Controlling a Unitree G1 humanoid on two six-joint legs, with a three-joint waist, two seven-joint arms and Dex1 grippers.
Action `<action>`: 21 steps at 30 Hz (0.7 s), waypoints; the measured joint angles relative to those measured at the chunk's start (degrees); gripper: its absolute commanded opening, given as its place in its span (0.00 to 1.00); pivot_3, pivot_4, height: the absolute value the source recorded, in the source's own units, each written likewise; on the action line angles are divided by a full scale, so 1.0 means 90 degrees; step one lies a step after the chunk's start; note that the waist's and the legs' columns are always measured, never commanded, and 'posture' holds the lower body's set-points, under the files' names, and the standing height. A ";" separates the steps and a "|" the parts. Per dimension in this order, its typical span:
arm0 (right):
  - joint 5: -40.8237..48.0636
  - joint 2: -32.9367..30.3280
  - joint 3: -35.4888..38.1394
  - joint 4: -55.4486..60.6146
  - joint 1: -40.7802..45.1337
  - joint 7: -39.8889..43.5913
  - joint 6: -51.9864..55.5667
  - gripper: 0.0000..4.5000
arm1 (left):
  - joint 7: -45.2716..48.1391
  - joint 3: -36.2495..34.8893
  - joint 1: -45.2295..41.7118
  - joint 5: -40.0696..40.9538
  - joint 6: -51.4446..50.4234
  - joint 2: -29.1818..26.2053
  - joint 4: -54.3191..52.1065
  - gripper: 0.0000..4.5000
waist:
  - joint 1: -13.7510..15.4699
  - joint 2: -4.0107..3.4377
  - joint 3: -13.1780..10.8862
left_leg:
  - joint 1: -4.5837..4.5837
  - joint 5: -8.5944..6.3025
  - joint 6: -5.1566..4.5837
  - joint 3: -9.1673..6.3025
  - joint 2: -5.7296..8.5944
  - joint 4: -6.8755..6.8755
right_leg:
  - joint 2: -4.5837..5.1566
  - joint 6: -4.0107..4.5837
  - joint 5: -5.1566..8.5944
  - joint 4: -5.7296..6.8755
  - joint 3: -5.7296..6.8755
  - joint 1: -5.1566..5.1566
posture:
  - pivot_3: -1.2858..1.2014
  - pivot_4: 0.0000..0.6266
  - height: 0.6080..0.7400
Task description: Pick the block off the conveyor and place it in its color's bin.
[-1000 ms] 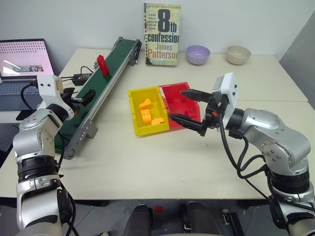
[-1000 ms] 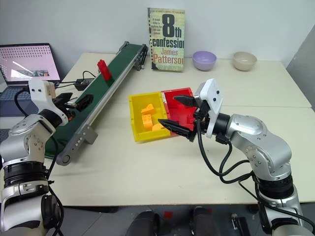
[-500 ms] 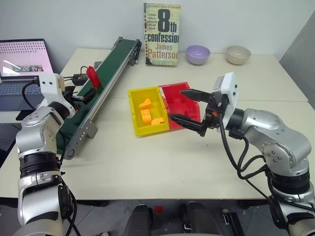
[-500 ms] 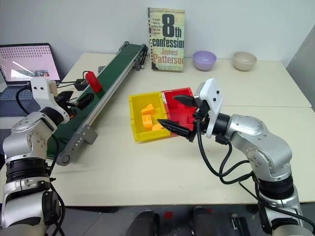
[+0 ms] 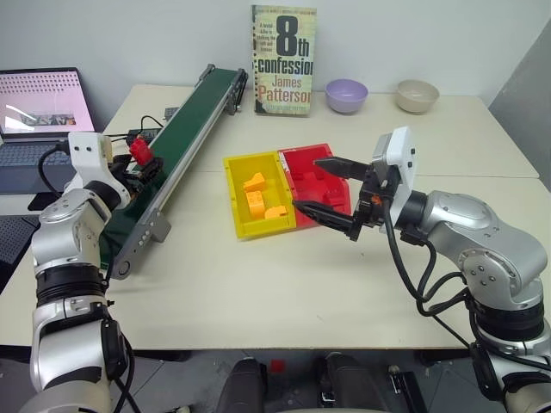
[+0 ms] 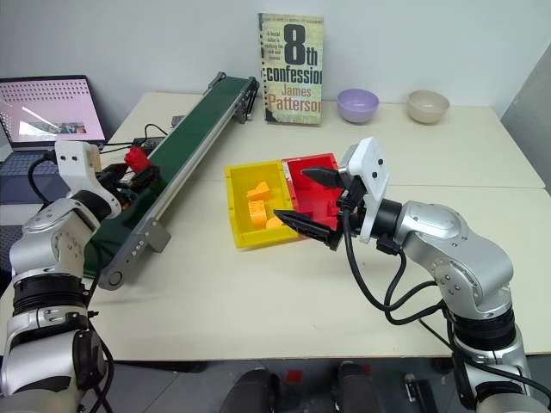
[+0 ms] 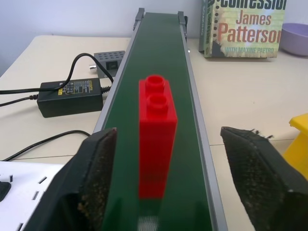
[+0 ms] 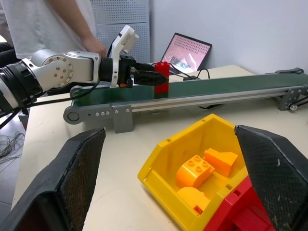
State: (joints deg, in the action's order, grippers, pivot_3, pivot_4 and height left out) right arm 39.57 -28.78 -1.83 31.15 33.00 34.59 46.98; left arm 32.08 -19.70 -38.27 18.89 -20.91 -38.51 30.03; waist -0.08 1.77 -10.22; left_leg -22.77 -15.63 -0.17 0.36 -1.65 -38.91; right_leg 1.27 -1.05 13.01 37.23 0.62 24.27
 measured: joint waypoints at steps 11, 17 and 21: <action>0.0009 -0.0002 0.0008 0.0010 -0.0027 -0.0097 0.0020 1.00 | 0.0101 -0.0102 0.0266 0.0156 -0.0201 -0.0093 -0.0346 0.18 | 0.0007 0.0000 0.0000 | -0.0001 0.0000 0.0000 -0.0005 0.0000 0.0000 | 0.0002 0.0000 0.0000 0.0000 -0.0001 -0.0001 | 0.52 0.24 1.00; -0.0011 -0.0121 0.0094 0.0199 -0.0322 -0.0336 0.0151 1.00 | 0.0386 0.0176 -0.0142 0.0189 -0.0488 -0.0001 -0.0572 0.13 | 0.0059 0.0002 0.0001 | -0.0009 0.0000 0.0000 -0.0015 0.0005 -0.0002 | 0.0001 0.0000 0.0000 -0.0003 0.0004 -0.0001 | 0.52 0.24 1.00; -0.0309 -0.0710 0.0317 0.0832 -0.1294 -0.0805 0.0426 1.00 | 0.1090 0.1140 -0.1157 0.0133 -0.0573 0.0704 -0.0637 0.13 | 0.0259 0.0011 0.0007 | -0.0019 0.0000 0.0001 -0.0014 0.0032 -0.0006 | 0.0005 -0.0002 0.0001 -0.0021 0.0017 -0.0023 | 0.52 0.24 1.00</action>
State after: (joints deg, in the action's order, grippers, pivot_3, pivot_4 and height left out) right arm 36.79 -35.17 1.03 38.63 21.35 27.35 50.82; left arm 41.89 -9.44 -48.68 20.09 -26.07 -32.18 24.30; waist 2.25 1.87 -10.15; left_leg -22.94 -15.63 -0.16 0.24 -1.36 -38.96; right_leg 1.31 -1.06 13.02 37.04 0.77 24.06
